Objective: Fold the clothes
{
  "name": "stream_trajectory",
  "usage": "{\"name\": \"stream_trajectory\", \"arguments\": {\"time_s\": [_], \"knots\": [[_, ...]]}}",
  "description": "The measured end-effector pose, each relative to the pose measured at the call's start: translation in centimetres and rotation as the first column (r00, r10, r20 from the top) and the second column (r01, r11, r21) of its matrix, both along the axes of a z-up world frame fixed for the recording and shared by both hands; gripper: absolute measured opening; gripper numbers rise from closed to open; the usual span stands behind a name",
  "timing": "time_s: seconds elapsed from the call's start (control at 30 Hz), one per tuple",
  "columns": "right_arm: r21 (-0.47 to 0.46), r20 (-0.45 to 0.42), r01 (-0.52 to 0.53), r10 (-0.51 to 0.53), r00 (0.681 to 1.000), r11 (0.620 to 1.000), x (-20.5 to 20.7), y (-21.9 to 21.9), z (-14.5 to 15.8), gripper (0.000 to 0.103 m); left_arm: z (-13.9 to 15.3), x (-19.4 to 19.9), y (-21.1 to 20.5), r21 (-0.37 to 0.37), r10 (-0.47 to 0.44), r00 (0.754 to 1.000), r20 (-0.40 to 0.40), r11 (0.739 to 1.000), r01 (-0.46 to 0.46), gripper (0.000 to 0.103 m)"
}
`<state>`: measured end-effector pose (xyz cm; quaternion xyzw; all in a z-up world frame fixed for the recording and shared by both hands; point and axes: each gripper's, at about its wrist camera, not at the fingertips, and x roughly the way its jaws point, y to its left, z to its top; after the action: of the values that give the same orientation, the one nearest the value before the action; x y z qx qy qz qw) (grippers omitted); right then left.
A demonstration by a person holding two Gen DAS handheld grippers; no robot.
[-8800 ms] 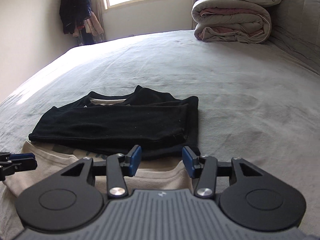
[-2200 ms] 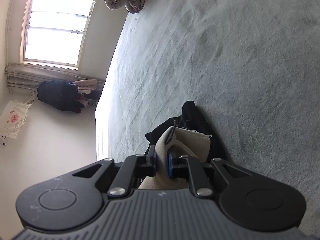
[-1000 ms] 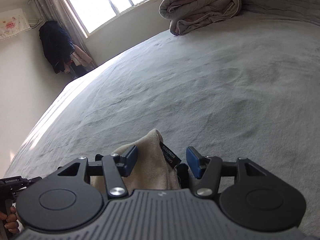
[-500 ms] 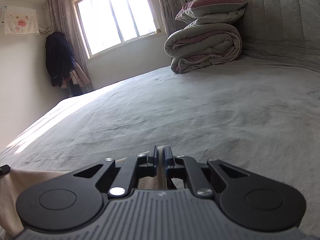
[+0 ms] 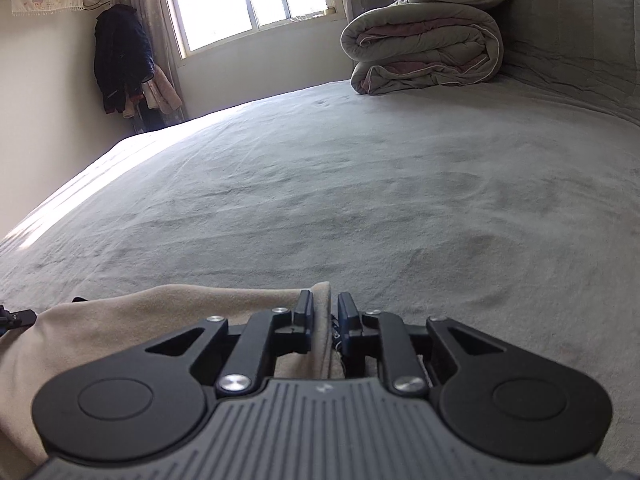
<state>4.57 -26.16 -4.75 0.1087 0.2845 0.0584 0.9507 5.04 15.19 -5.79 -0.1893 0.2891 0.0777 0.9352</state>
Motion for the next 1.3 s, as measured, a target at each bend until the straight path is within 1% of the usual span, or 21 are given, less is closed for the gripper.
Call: {"name": "stream_trajectory", "arguments": {"time_s": [0.03,0.07,0.1,0.17,0.2,0.23,0.3,0.4,0.5,0.6,0.67,0.73,0.8,0.83,0.97,1.07,1.17,1.2,1.23,1.27,1.3], "knots": [[0.012,-0.008,0.0,0.001,1.0,1.0,-0.2,-0.2,0.3,0.021,0.3,-0.3,-0.1,0.003,0.005,1.0,0.0,1.0,-0.005,0.049],[0.024,-0.017,-0.001,0.001,1.0,1.0,-0.4,-0.4,0.6,0.028,0.8,-0.6,-0.2,0.009,0.007,1.0,0.008,1.0,-0.007,0.058],[0.035,-0.025,-0.002,0.003,1.0,0.999,-0.7,-0.6,0.8,0.041,1.2,-0.9,-0.3,0.015,0.007,1.0,0.017,1.0,-0.007,0.063],[0.055,-0.032,-0.011,0.013,0.999,0.998,-1.6,-0.9,1.5,0.051,2.1,-1.6,-0.6,0.026,-0.008,0.999,0.043,1.0,0.007,0.067],[0.061,-0.038,-0.015,0.017,0.999,0.998,-1.9,-1.0,1.8,0.051,2.6,-2.0,-0.8,0.027,-0.018,0.998,0.057,0.999,0.017,0.071],[0.07,-0.053,-0.019,0.023,0.998,0.997,-2.2,-1.1,1.9,0.051,3.0,-2.4,-0.9,0.028,-0.029,0.997,0.067,0.999,0.027,0.073],[0.105,-0.101,-0.015,0.026,0.995,0.994,-3.0,-1.4,2.0,0.051,3.6,-3.0,-1.0,0.015,-0.052,0.997,0.056,0.999,0.051,0.078],[0.154,-0.161,0.006,0.019,0.987,0.988,-4.2,-2.3,2.1,0.051,4.6,-3.9,-1.0,-0.009,-0.086,0.996,0.037,0.996,0.087,0.078],[0.201,-0.211,0.032,0.011,0.977,0.979,-5.3,-3.2,2.2,0.051,4.7,-4.3,0.0,-0.108,-0.13,0.991,-0.024,0.986,0.127,0.082],[0.277,-0.276,0.067,0.013,0.961,0.959,-6.2,-4.3,2.2,0.051,4.0,-4.7,1.8,-0.247,-0.13,0.988,-0.086,0.963,0.105,0.083],[0.344,-0.317,0.091,0.025,0.948,0.935,-6.8,-5.1,1.8,0.051,3.5,-5.0,3.1,-0.325,-0.121,0.984,-0.131,0.943,0.073,0.083],[0.415,-0.364,0.125,0.039,0.931,0.901,-7.4,-5.9,1.2,0.052,3.3,-5.4,4.1,-0.371,-0.122,0.979,-0.164,0.927,0.053,0.083],[0.463,-0.405,0.158,0.049,0.913,0.872,-7.8,-6.4,0.6,0.052,3.1,-5.8,5.0,-0.416,-0.126,0.973,-0.193,0.909,0.035,0.083],[0.48,-0.416,0.17,0.053,0.908,0.861,-7.9,-6.6,0.4,0.052,3.0,-6.0,5.4,-0.44,-0.135,0.971,-0.196,0.897,0.036,0.083],[0.563,-0.447,0.211,0.08,0.891,0.799,-8.7,-7.3,-0.4,0.053,2.2,-7.3,6.9,-0.567,-0.174,0.962,-0.21,0.823,0.025,0.083],[0.604,-0.465,0.229,0.104,0.879,0.763,-9.0,-7.2,-0.9,0.053,1.0,-8.1,7.3,-0.659,-0.22,0.948,-0.228,0.752,0.016,0.083],[0.624,-0.472,0.235,0.12,0.874,0.745,-9.2,-6.6,-1.1,0.054,-0.9,-8.5,6.6,-0.748,-0.27,0.932,-0.241,0.663,-0.001,0.083],[0.633,-0.47,0.233,0.127,0.874,0.738,-9.2,-6.3,-1.2,0.054,-1.5,-8.5,6.2,-0.767,-0.276,0.929,-0.246,0.641,-0.013,0.083],[0.642,-0.468,0.231,0.135,0.874,0.731,-9.2,-6.0,-1.3,0.054,-2.0,-8.5,5.7,-0.781,-0.276,0.928,-0.249,0.624,-0.024,0.082],[0.654,-0.464,0.23,0.142,0.874,0.721,-9.1,-5.6,-1.3,0.054,-2.4,-8.5,5.3,-0.79,-0.268,0.93,-0.252,0.612,-0.037,0.081],[0.66,-0.461,0.229,0.145,0.875,0.716,-9.0,-5.3,-1.4,0.054,-2.8,-8.5,4.9,-0.792,-0.251,0.934,-0.255,0.608,-0.053,0.081]]}}
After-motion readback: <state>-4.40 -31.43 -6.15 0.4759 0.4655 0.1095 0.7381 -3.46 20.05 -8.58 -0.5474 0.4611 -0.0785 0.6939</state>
